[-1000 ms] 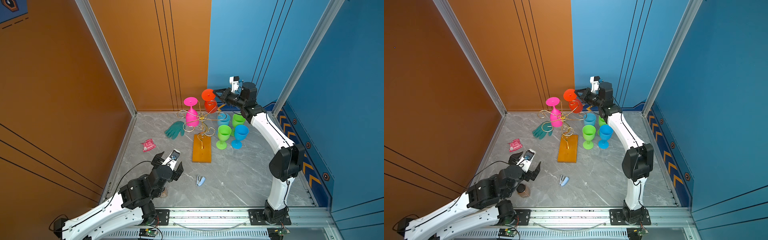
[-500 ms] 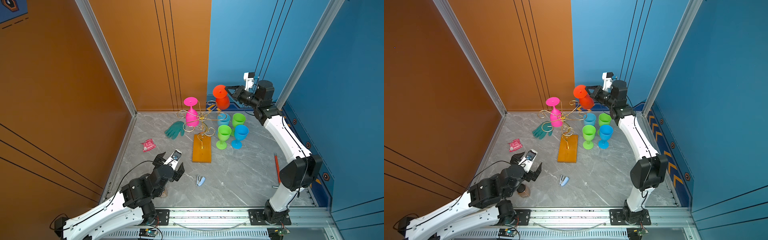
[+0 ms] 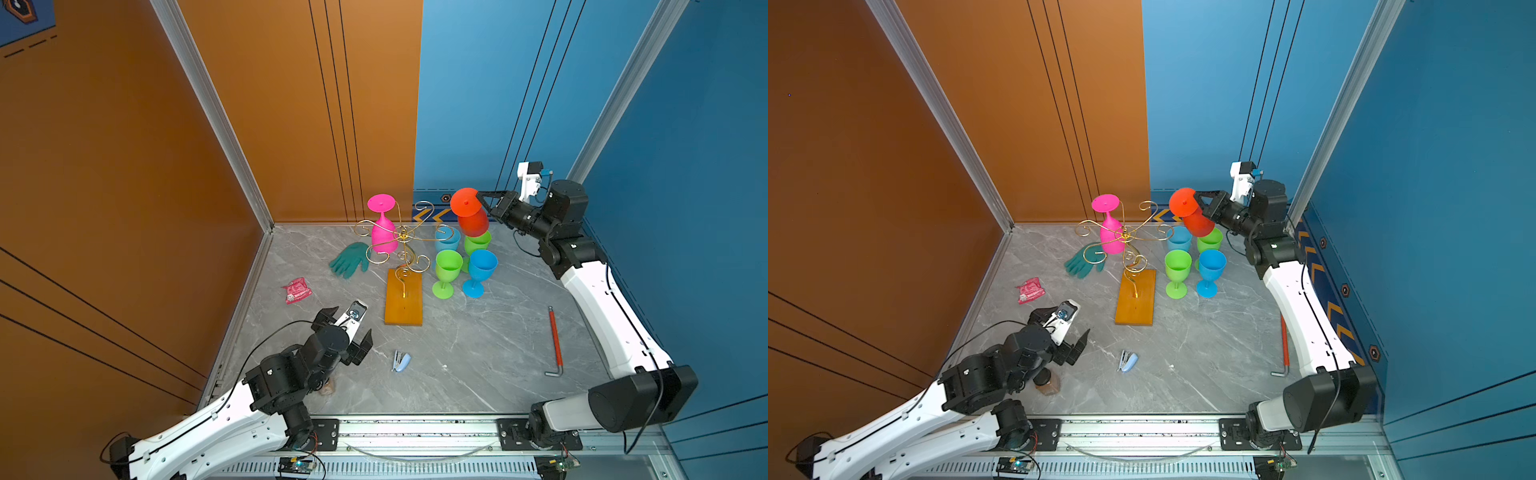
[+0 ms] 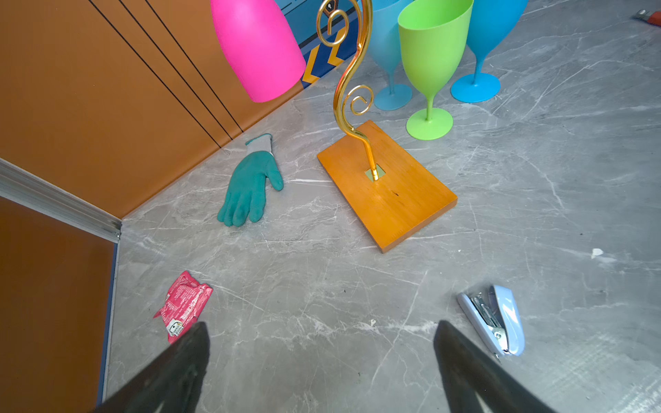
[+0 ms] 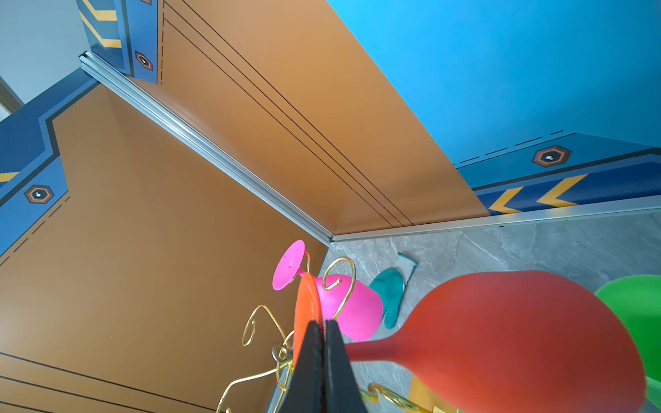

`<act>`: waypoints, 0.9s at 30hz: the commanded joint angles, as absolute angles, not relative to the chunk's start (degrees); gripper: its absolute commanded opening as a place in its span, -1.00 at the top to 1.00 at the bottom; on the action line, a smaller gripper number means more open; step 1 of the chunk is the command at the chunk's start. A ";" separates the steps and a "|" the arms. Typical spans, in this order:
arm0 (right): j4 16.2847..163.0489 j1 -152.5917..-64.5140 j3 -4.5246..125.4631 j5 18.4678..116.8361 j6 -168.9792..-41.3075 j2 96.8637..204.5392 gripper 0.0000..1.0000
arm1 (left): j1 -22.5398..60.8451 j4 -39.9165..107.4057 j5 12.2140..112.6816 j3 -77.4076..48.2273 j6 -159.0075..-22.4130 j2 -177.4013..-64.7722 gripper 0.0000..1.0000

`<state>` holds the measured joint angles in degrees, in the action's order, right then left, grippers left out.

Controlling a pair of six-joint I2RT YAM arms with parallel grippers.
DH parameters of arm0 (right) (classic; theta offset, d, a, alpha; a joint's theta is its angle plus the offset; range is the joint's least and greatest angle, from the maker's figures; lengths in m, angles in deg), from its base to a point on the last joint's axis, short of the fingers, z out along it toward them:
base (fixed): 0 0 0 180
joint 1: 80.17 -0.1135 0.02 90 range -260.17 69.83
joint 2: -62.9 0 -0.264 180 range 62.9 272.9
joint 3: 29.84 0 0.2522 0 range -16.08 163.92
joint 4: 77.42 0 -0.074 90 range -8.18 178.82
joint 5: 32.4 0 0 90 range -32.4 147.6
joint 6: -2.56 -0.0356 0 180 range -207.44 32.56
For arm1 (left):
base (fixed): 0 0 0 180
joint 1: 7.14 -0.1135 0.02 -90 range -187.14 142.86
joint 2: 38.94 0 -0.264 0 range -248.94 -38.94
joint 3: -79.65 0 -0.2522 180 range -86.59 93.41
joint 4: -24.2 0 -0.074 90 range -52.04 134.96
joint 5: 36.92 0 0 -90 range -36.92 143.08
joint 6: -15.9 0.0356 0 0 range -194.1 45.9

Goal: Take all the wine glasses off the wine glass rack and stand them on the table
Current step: 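Slide the red glass off its hook toward the robot with the right gripper, then carry the red glass by its foot toward the left gripper with the right gripper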

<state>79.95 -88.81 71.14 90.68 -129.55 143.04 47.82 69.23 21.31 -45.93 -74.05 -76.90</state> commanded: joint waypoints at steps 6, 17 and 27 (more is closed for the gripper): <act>69.66 -88.34 66.16 87.97 -121.41 131.62 1.00 | 43.35 67.56 31.94 -44.23 -76.37 -78.67 -0.96; 61.54 -88.66 59.90 89.22 -116.12 122.40 1.00 | 39.60 64.71 43.46 -45.06 -77.00 -77.44 -0.96; 57.79 -90.47 54.07 95.77 -111.41 117.60 1.00 | 35.73 62.43 59.31 -45.37 -78.21 -78.13 -0.96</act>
<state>59.28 -89.67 55.22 92.49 -114.29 119.17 37.05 64.38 51.54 -45.64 -77.20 -78.01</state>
